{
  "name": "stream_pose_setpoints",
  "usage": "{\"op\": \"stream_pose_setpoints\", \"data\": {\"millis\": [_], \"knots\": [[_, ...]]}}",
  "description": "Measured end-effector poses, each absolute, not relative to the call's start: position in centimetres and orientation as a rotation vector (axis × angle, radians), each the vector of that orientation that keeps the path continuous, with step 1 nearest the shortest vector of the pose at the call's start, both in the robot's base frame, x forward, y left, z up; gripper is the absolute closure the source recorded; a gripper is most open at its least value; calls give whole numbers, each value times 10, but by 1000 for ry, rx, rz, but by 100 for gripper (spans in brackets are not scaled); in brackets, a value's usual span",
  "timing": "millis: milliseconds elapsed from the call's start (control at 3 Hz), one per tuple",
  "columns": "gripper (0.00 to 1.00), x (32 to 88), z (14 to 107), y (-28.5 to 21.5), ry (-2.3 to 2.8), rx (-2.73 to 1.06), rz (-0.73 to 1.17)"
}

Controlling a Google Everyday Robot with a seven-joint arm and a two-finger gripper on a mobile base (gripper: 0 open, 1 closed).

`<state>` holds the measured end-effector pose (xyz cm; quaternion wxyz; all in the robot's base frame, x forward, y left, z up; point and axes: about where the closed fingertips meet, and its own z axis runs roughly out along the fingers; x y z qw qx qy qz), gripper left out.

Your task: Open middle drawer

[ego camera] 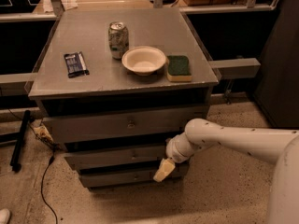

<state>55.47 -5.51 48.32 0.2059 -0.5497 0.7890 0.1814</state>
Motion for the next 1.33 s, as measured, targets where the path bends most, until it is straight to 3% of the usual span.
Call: {"op": "stream_pose_setpoints", "data": {"millis": [1333], "knots": [[0, 580, 454, -32, 2242, -1534, 443]]}}
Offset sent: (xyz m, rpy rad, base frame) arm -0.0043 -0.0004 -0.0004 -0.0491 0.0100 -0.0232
